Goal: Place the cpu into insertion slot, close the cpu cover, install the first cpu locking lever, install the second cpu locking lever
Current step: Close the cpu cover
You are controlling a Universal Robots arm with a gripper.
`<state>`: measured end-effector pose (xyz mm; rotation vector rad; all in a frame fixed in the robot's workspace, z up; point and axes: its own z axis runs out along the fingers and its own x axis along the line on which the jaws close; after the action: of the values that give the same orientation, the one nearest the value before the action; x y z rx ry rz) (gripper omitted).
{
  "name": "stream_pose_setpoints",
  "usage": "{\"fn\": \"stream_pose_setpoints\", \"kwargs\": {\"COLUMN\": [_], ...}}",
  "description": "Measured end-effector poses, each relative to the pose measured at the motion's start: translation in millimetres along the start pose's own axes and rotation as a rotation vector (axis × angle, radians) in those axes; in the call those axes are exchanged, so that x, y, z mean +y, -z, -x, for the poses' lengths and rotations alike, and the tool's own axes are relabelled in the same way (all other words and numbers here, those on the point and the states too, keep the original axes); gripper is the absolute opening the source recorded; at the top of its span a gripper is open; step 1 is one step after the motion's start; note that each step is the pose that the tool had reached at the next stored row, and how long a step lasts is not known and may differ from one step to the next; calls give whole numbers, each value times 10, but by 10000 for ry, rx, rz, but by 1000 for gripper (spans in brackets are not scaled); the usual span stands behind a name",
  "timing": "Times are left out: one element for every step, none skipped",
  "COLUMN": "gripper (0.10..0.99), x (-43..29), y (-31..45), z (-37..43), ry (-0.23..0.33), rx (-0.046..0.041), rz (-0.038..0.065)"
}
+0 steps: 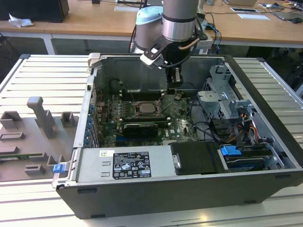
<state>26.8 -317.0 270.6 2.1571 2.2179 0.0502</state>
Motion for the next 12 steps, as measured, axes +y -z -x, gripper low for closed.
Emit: {"fn": "stream_pose_setpoints", "kwargs": {"gripper": [106,106,106,106,106,106,106,106,106,106,106,106], "x": [46,88,106,127,157,182,197,215,226,233,242,241], "y": [-10,-24,-32,-40,-53,-63,-73,-85,-96,-131,-177,-190], "z": [-9,-16,-21,-24,-28,-30,-32,-34,-36,-41,-47,-49], "ry": [2,1,2,3,2,4,5,5,6,7,9,9], "rx": [-2,-4,-18,-28,-37,-46,-50,-56,-65,-92,-120,-128], "rz": [-14,-19,-22,-26,-34,-46,-52,-61,-70,-84,-109,-117]}}
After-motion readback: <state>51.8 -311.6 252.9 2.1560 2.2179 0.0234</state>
